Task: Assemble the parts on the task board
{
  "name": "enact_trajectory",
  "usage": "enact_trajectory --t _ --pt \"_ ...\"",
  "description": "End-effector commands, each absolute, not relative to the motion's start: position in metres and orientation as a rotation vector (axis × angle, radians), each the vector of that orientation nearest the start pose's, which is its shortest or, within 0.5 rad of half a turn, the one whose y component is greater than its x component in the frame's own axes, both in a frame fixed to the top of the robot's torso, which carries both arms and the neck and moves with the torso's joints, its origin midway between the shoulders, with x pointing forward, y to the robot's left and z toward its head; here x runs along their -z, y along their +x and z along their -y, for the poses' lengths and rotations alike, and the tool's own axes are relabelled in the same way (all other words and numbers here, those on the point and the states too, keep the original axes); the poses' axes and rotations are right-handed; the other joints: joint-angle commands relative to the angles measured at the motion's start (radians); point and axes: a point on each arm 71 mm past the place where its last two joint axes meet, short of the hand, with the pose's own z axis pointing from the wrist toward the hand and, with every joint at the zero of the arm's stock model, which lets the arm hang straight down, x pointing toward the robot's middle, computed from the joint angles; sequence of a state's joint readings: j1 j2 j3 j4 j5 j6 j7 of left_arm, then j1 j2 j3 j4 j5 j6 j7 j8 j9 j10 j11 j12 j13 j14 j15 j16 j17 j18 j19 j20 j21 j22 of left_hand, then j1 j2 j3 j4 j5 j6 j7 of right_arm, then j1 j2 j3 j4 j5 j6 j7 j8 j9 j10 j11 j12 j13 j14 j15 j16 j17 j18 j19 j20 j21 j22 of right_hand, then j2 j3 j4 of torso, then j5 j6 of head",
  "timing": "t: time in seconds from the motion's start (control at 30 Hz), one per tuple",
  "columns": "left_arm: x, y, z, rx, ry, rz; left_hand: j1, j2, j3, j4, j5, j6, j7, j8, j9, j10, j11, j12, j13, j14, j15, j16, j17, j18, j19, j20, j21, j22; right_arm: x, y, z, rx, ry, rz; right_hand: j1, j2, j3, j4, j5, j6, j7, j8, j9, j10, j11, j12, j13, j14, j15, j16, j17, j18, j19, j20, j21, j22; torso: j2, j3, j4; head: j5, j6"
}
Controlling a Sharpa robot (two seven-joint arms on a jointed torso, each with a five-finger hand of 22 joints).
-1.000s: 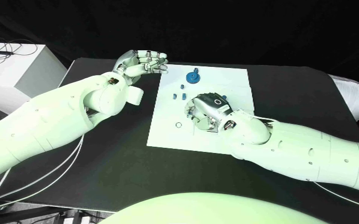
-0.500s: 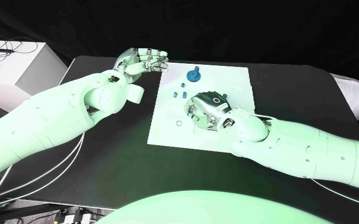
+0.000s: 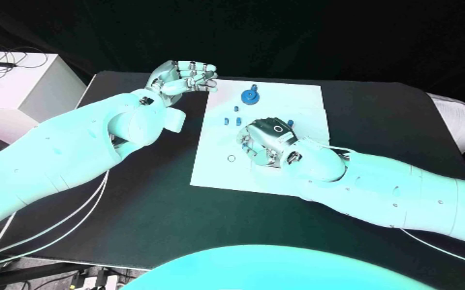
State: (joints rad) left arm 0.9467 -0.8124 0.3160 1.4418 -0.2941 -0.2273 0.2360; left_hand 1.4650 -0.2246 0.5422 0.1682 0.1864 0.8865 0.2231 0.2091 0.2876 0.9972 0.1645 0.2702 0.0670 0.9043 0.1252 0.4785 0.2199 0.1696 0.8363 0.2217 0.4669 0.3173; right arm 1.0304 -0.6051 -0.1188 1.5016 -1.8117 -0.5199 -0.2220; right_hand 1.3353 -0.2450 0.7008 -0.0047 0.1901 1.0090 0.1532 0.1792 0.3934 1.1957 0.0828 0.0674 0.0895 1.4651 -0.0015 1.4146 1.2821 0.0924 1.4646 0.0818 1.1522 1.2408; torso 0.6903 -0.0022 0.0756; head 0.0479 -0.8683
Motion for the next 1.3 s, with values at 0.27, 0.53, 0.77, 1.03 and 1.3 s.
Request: enact_trajectory --t 0.27,0.53,0.77,1.03,1.3 --pt "0.187 0.502 -0.227 1.523 -1.049 -1.439 0.008 0.004 -0.006 0.001 -0.002 0.000 0.004 0.001 -0.001 -0.002 0.005 -0.006 0.001 0.005 0.000 -0.005 0.001 0.011 0.009 0.000 -0.006 -0.001 0.270 0.422 0.090 -0.716 -0.413 -1.549 0.003 -0.031 -0.126 0.001 -0.009 -0.048 -0.003 -0.041 -0.027 -0.132 0.017 -0.004 -0.025 0.040 0.010 -0.016 -0.024 0.008 -0.011 0.017 -0.066 -0.048 0.000 0.0007 0.0002 -0.004 0.002" --pt "0.187 0.502 -0.228 1.521 -1.050 -1.440 0.008 0.005 -0.007 0.002 -0.002 0.000 0.004 0.001 -0.001 -0.002 0.005 -0.006 0.001 0.005 0.000 -0.007 0.002 0.011 0.011 0.000 -0.008 -0.003 0.268 0.421 0.094 -0.714 -0.399 -1.540 0.058 -0.003 -0.252 0.020 -0.003 -0.054 -0.007 -0.066 -0.055 -0.190 0.025 0.001 -0.026 0.036 0.016 -0.024 -0.040 0.014 -0.015 0.023 -0.107 -0.079 0.000 0.0014 0.0005 -0.009 0.009" --pt "0.187 0.502 -0.229 1.517 -1.051 -1.439 0.008 0.005 -0.007 0.002 -0.002 0.000 0.004 0.001 -0.001 -0.002 0.005 -0.006 0.001 0.005 0.000 -0.007 0.002 0.011 0.011 0.000 -0.008 -0.003 0.262 0.420 0.101 -0.710 -0.374 -1.517 0.109 0.018 -0.345 0.051 0.005 -0.053 -0.007 -0.083 -0.078 -0.230 0.032 0.002 -0.025 0.035 0.022 -0.026 -0.046 0.015 -0.012 0.028 -0.119 -0.087 0.000 0.0015 -0.0020 -0.015 0.017" --pt "0.187 0.502 -0.229 1.518 -1.051 -1.442 0.008 0.006 -0.007 0.002 -0.002 0.000 0.004 0.002 -0.001 -0.002 0.005 -0.007 0.001 0.006 0.000 -0.008 0.003 0.011 0.011 0.000 -0.009 -0.003 0.241 0.425 0.117 -0.712 -0.312 -1.513 0.131 0.028 -0.357 0.083 0.014 -0.049 0.003 -0.093 -0.093 -0.191 0.024 0.029 -0.021 0.035 0.016 -0.025 -0.047 0.014 -0.006 0.025 -0.113 -0.082 -0.001 0.0015 -0.0012 -0.033 0.033" --pt "0.187 0.502 -0.229 1.519 -1.050 -1.444 0.009 0.006 -0.007 0.002 -0.001 0.000 0.004 0.002 -0.002 -0.002 0.005 -0.007 0.001 0.006 0.000 -0.009 0.003 0.011 0.012 0.000 -0.010 -0.004 0.205 0.449 0.156 -0.673 -0.222 -1.614 0.117 -0.004 -0.276 0.114 0.029 -0.034 0.005 -0.098 -0.108 -0.111 0.014 0.052 -0.025 0.041 0.007 -0.014 -0.032 0.010 0.002 0.015 -0.096 -0.067 -0.002 0.0000 -0.0015 -0.058 0.053"
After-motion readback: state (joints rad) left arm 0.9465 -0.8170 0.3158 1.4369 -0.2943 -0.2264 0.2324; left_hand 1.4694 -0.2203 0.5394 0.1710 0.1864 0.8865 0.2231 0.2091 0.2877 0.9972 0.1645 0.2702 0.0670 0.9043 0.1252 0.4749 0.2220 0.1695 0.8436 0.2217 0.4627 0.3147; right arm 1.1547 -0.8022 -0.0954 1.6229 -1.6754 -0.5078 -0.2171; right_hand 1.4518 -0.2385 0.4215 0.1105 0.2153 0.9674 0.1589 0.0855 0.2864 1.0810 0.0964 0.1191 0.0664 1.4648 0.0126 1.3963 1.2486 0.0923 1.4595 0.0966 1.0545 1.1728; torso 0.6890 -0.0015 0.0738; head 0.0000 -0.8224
